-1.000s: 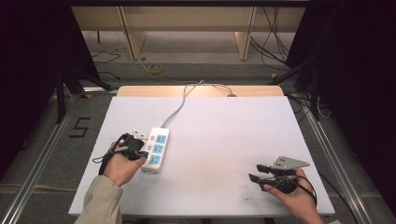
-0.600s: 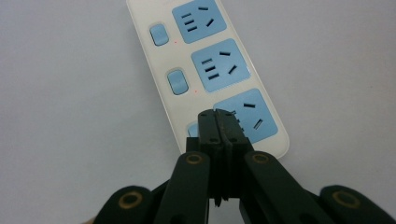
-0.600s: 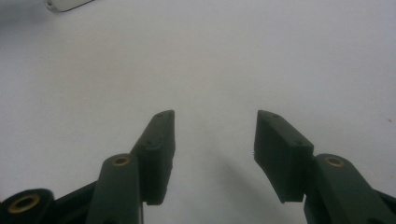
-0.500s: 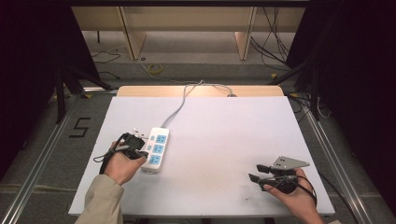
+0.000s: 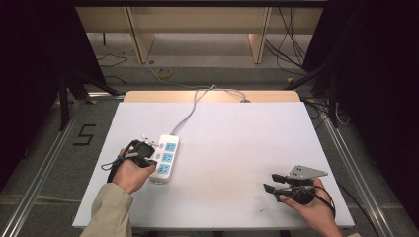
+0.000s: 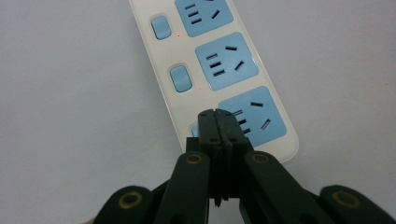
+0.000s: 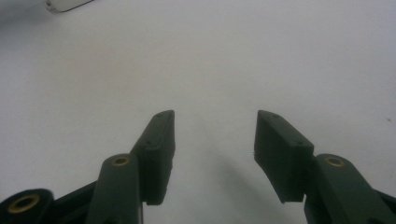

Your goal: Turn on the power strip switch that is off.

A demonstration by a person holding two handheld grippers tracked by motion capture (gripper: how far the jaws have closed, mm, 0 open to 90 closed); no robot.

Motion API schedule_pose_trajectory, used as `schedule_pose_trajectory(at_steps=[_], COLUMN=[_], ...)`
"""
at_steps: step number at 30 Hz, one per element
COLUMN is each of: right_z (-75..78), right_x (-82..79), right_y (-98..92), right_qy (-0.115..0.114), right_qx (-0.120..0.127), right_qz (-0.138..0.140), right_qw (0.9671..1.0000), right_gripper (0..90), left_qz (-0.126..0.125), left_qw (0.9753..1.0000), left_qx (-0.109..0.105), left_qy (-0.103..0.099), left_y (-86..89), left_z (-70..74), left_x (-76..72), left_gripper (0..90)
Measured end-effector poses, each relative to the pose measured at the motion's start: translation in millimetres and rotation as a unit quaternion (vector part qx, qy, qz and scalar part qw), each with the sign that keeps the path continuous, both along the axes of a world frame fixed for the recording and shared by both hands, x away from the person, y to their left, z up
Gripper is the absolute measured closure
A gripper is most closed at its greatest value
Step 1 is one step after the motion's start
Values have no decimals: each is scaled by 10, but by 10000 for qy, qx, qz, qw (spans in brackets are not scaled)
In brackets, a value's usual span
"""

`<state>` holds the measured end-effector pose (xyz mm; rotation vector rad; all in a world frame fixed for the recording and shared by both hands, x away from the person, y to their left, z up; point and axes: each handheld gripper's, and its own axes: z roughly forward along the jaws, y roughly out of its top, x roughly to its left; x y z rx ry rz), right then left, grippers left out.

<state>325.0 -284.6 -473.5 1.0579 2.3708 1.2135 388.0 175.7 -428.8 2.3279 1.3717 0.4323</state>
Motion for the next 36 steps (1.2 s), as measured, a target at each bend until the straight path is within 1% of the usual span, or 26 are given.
schedule_pose_trajectory(at_steps=[6,14,23,36], right_z=[0,1,4,15], right_x=[-1,-2,-1,3], right_y=[0,0,-2,-6], right_qy=[5,1,-14,-23], right_qx=[14,1,8,144], right_qz=[-6,-13,-27,-103], right_qw=[10000,10000,10000,9998], right_gripper=[489,488,480,417], left_qz=[75,102,152,135], left_qw=[9999,9997,9995,9995], left_qx=[75,170,179,192], left_qy=[68,127,187,229], left_y=[-5,-16,-24,-22], left_z=[-20,-43,-62,-73], left_x=[27,55,73,89], left_gripper=[897,897,897,896])
